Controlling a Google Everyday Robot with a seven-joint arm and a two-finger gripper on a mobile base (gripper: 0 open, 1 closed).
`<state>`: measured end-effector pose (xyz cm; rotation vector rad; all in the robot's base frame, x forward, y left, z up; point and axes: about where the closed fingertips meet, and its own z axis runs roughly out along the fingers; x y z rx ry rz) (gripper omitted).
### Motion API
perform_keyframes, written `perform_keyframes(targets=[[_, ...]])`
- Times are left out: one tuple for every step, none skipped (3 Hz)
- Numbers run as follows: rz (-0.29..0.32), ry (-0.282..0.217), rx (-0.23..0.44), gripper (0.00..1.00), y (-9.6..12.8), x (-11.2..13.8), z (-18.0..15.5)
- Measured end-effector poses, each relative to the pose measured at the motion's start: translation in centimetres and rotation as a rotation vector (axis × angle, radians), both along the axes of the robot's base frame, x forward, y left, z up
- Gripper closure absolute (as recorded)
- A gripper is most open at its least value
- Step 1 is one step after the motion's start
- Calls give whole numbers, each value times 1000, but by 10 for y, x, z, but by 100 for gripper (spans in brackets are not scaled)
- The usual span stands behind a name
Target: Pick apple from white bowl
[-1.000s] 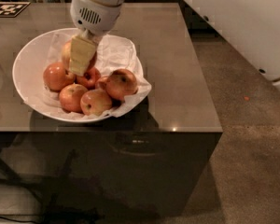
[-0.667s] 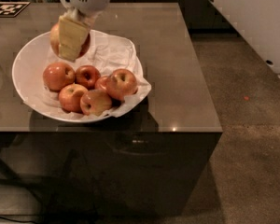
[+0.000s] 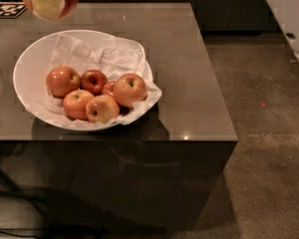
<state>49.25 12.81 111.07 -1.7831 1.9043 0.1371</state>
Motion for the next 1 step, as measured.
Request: perform_keyframes(targets=[[9, -17, 23, 100, 7, 1, 6]])
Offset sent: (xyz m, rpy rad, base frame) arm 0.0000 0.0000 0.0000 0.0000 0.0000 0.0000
